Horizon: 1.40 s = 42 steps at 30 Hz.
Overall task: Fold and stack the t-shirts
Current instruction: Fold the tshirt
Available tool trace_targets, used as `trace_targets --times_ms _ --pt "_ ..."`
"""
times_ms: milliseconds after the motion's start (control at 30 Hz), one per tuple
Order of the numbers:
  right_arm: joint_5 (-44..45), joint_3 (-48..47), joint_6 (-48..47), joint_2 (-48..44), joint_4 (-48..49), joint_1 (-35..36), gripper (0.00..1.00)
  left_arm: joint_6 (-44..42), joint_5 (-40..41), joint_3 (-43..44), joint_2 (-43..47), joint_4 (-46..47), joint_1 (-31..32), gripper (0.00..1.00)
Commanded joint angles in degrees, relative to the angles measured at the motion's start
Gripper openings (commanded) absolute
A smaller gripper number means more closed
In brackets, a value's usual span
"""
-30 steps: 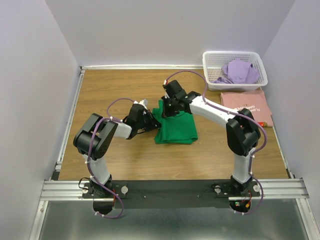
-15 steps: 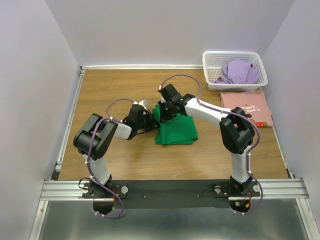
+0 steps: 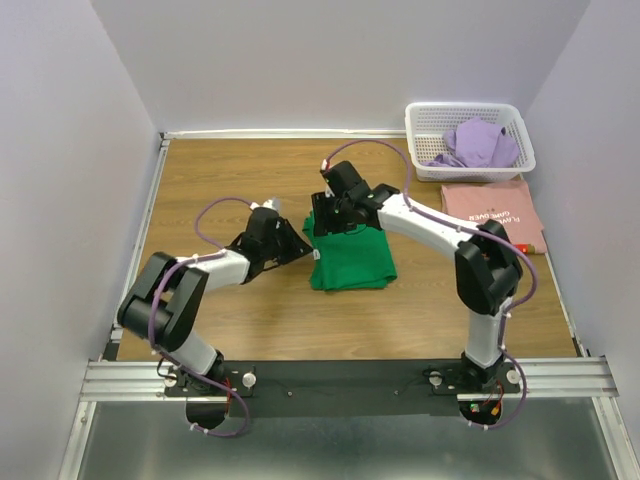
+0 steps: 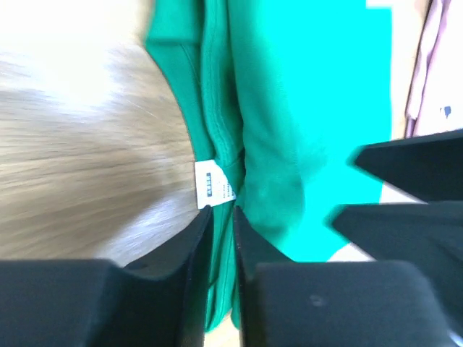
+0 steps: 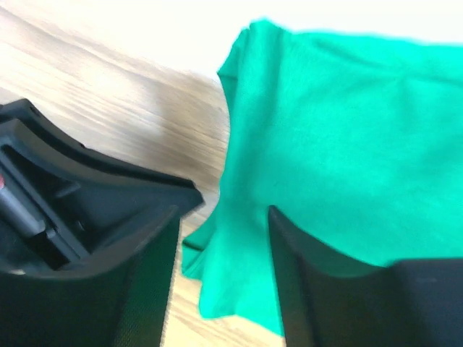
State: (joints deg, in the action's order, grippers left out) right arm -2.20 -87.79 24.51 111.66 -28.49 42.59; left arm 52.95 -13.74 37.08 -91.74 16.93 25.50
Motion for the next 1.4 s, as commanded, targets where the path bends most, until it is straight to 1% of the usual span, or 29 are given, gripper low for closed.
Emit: trace_targets --times_ms 0,67,133,167,200,233,267,300,333,367,400,467,500,533,567,600,667,700,833,867,967,1033,1100,1133,1200,1233,1300,1333,1367 --pt "5.88 1.83 -0.17 -8.10 0.37 0.13 0.66 -1.71 8.81 1.06 7.09 -9.97 -1.76 0.36" --pt "6.06 3.67 -0.08 -10.13 0.37 -0.66 0.68 -2.32 11.00 1.68 11.21 -13.04 -1.68 0.42" --pt "4.58 7.27 -0.25 -12.59 0.37 -3.29 0.68 -2.33 11.71 2.12 13.77 -14.64 -1.15 0.44" --pt "2.83 8.67 -0.69 -14.87 0.45 -4.61 0.68 -2.41 12.06 2.47 15.87 -15.77 -0.45 0.43" --pt "-2.41 10.08 -1.13 -15.85 0.63 -6.01 0.67 -2.41 12.24 3.69 16.50 -16.22 1.38 0.43" --pt "-4.98 13.31 -1.74 -16.81 1.24 -9.16 0.65 -2.41 12.24 4.57 17.03 -16.75 2.79 0.42" --pt "-7.53 14.91 -2.01 -19.00 1.77 -10.84 0.62 -2.41 11.98 6.84 17.21 -16.93 5.50 0.40" --pt "-10.08 16.84 -2.27 -20.06 2.38 -12.34 0.62 -2.41 11.98 8.00 16.95 -18.41 5.53 0.38" --pt "-15.33 20.08 -2.62 -21.21 4.04 -15.05 0.58 -2.41 11.72 10.10 15.82 -18.68 8.23 0.33" --pt "-17.82 21.85 -2.71 -22.09 4.84 -16.30 0.57 -2.41 11.37 10.90 15.02 -18.69 9.30 0.30" --pt "-22.45 23.26 -2.89 -23.23 5.72 -18.14 0.52 -2.32 9.62 11.60 14.06 -18.51 10.53 0.25" --pt "-25.91 26.42 -3.94 -23.50 6.95 -19.38 0.45 -2.59 8.21 12.75 10.56 -17.29 11.41 0.19" --pt "-27.06 27.31 -4.21 -23.41 7.22 -19.73 0.38 -2.67 7.16 12.93 9.23 -17.19 11.68 0.17" --pt "-28.64 28.45 -4.64 -23.41 8.09 -20.43 0.35 -2.50 6.88 12.84 6.78 -17.19 11.94 0.12" --pt "-29.35 29.59 -4.65 -23.50 8.80 -20.96 0.32 -2.24 6.53 12.67 5.62 -15.63 11.86 0.10" --pt "-30.23 32.48 -4.65 -23.41 9.76 -21.58 0.29 -1.80 6.01 11.53 4.74 -15.17 11.86 0.08" --pt "-32.86 35.22 -4.30 -22.71 12.84 -24.03 0.29 -0.48 5.83 10.04 2.11 -12.99 11.86 0.06" --pt "-34.87 38.28 -4.21 -22.36 13.89 -25.87 0.28 0.04 4.70 8.20 1.14 -12.28 11.77 0.05" --pt "-36.82 43.66 -4.12 -19.11 16.97 -29.13 0.28 3.03 1.09 4.41 -4.13 -9.72 10.46 0.02" --pt "-36.74 44.54 -4.12 -18.32 17.32 -29.58 0.28 4.17 0.30 2.75 -5.62 -8.85 8.80 0.01" --pt "-35.86 47.00 -3.95 -17.79 17.86 -30.46 0.28 5.23 -3.57 0.02 -6.08 -5.61 6.06 0.00" --pt "-35.51 47.71 -3.95 -17.53 17.86 -30.46 0.28 4.71 -3.58 0.18 -5.47 -5.85 4.57 0.00" --pt "-35.77 48.15 -3.68 -17.18 17.86 -30.46 0.28 3.31 -1.74 2.28 -5.11 -9.44 3.78 0.00" --pt "-36.64 48.32 -3.51 -16.65 17.86 -30.46 0.29 1.04 -1.21 3.08 -5.20 -11.89 2.64 0.00" --pt "-37.79 48.68 -3.33 -15.77 17.86 -30.46 0.31 -2.84 -0.24 5.89 -6.25 -13.76 0.71 0.00" --pt "-38.75 48.76 -2.46 -15.59 17.86 -30.20 0.31 -4.24 -0.50 7.12 -6.95 -14.55 -1.48 0.01" --pt "-38.76 48.50 -1.31 -15.68 17.94 -28.89 0.32 -7.58 -0.42 12.56 -10.11 -16.83 -3.34 0.03" --pt "-37.54 48.24 -0.61 -15.85 18.12 -25.92 0.32 -9.16 0.11 15.01 -11.34 -18.93 -4.13 0.05" --pt "-36.57 47.80 1.57 -16.29 18.12 -23.80 0.33 -13.44 0.29 20.43 -14.48 -21.82 -5.01 0.07"
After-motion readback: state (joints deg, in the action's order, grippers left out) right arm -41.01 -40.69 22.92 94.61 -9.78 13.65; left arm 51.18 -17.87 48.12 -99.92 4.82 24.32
